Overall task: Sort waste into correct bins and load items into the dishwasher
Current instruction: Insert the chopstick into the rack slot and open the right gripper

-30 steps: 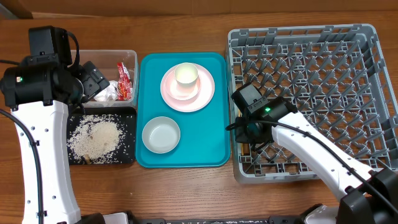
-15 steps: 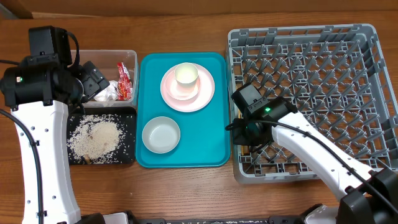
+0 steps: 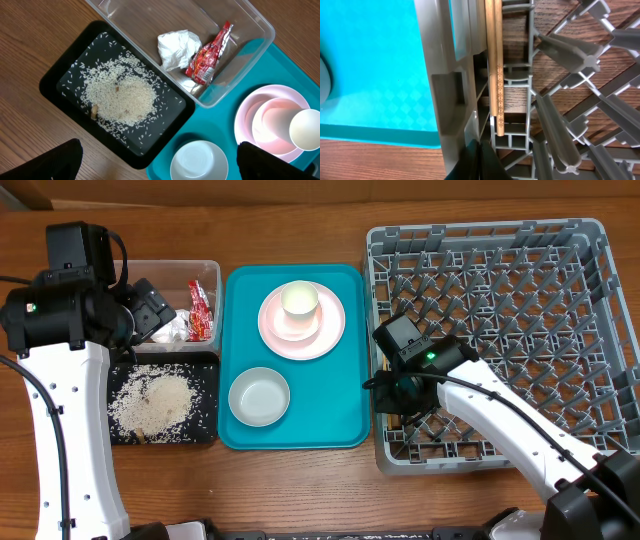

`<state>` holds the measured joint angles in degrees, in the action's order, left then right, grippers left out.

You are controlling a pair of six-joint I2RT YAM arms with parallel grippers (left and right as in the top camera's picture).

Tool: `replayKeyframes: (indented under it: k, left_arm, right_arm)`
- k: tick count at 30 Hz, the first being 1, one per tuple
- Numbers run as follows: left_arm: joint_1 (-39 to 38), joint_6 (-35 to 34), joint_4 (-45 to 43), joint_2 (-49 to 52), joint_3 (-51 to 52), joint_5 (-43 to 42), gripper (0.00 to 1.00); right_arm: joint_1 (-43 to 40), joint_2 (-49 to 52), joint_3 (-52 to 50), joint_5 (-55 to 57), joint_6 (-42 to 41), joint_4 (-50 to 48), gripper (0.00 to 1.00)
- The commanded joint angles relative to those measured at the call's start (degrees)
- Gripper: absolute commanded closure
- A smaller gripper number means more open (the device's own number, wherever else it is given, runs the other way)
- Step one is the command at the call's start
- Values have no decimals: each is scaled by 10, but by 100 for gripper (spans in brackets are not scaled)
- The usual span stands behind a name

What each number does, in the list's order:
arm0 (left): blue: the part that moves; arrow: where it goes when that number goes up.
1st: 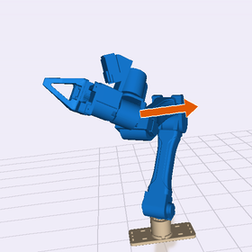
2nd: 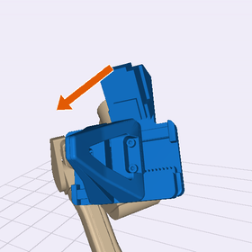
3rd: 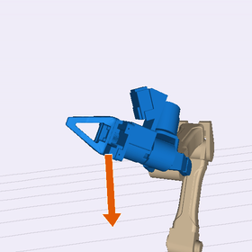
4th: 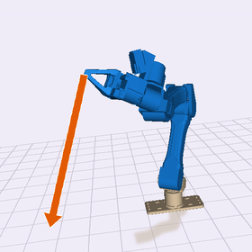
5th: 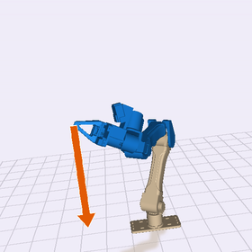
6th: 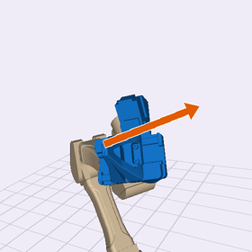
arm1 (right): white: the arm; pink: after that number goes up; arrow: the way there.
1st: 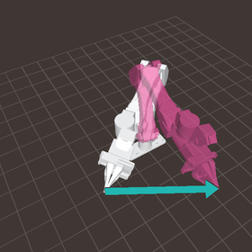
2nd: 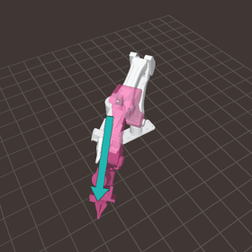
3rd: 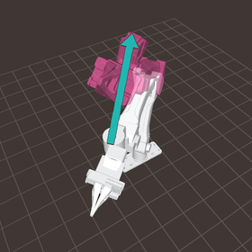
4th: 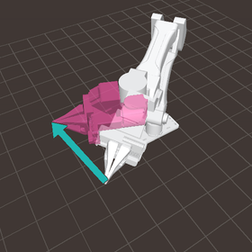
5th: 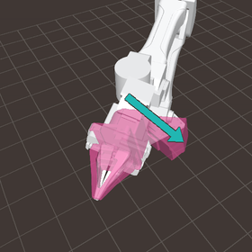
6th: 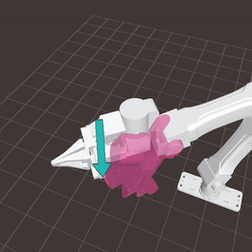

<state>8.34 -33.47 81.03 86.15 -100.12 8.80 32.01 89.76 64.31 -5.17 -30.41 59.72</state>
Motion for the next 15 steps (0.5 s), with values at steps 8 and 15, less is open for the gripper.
replayKeyframes:
  k: [8, 15]
  left_arm:
    - [-1, 7, 0, 1, -1, 2, 0]
    - [-1, 7, 0, 1, -1, 2, 0]
  right_arm:
    - [5, 1, -1, -31, 0, -6, 96]
    - [4, 0, -1, -15, 11, -2, 96]
